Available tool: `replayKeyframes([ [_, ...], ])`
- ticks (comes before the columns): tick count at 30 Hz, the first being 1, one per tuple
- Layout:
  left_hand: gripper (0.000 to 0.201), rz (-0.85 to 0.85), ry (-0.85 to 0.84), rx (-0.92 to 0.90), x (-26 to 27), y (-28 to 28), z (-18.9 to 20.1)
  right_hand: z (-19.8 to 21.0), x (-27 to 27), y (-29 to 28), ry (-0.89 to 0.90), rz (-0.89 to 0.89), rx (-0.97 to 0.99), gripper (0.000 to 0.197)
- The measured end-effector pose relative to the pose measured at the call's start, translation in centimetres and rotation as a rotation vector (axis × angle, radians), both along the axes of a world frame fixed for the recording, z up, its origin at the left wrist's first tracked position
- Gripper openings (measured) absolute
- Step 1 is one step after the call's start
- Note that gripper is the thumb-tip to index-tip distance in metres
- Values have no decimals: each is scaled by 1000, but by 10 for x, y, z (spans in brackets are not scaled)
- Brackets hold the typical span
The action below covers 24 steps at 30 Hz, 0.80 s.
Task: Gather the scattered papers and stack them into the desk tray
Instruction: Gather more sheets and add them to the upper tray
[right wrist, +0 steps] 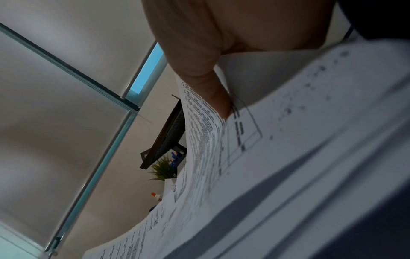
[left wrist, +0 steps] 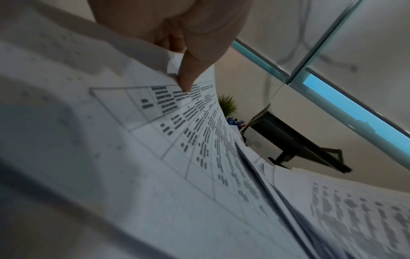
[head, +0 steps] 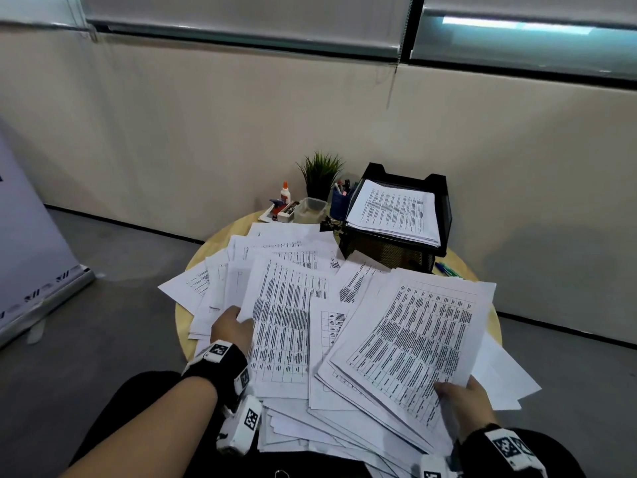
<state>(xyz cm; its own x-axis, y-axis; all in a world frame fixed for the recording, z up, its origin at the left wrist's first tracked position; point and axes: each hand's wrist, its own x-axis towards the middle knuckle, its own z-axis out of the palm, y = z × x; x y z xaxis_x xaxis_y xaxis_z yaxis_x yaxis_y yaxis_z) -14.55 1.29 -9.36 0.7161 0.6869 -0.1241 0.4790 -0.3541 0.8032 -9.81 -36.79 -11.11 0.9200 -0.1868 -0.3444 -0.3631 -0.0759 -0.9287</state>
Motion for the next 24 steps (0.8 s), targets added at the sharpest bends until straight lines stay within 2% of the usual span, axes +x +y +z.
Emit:
replayKeyframes([
  [3,23,6,43,30,20,12,10,-2,0,2,15,14,10,17],
  [5,20,-11,129,66,30,19,12,0,0,3,11,10,4,21],
  [9,39,-84,412,100,48,30,-1,9,2,8,33,15,79,36],
  [13,44,-88,475,122,55,28,5,5,5,10,59,19,46,39],
  [16,47,-135,397,50,55,29,9,4,5,14,77,23,102,43],
  [19,19,-153,249,71,50,28,12,4,3,17,74,39,159,46],
  [22,37,-126,101,77,45,24,26,7,1,20,88,66,211,45],
  [24,42,-82,2,72,43,26,39,5,1,20,98,69,203,44],
])
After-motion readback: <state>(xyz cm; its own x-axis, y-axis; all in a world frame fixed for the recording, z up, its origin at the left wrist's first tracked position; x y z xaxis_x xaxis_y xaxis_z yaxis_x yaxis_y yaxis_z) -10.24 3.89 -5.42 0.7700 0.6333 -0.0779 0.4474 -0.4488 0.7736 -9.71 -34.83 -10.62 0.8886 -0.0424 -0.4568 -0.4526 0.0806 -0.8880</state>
